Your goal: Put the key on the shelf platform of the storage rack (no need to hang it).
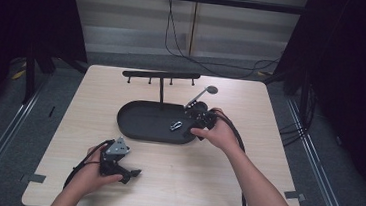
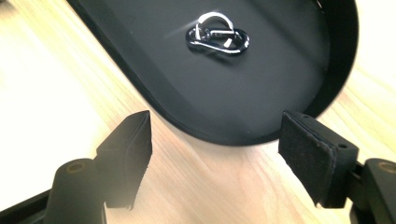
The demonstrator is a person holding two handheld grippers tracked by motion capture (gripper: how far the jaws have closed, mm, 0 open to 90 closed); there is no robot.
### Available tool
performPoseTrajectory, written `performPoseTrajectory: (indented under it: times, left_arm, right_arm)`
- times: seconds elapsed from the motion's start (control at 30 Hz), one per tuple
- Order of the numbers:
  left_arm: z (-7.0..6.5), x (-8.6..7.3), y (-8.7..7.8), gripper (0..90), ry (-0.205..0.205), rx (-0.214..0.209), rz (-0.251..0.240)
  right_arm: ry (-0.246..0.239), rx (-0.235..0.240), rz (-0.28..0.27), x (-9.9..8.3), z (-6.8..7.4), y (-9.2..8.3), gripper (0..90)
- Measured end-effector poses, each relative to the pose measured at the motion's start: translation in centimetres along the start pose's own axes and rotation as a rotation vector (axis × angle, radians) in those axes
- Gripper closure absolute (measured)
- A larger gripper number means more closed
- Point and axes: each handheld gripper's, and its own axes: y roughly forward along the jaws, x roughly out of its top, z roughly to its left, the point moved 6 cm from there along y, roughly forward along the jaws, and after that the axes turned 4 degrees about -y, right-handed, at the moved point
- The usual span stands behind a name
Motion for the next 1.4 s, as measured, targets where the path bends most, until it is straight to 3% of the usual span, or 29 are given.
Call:
performPoseTrajectory:
  times: [0.2, 0.83, 1.4]
  left_arm:
    - [0.0, 0.0, 0.0, 5.9, 0.0, 0.001, 0.0]
    - [0.0, 0.0, 0.0, 5.9, 0.0, 0.001, 0.0]
    - [0.0, 0.0, 0.0, 5.9, 0.0, 0.001, 0.0]
  right_arm:
    - [0.01, 0.011, 0.004, -0.8, 0.0, -0.5, 26.2]
    - [-0.018, 0.016, -0.017, -3.0, 0.0, -2.1, 25.8]
    - [-0.004, 0.029, -0.037, -5.5, -0.5, -2.9, 24.7]
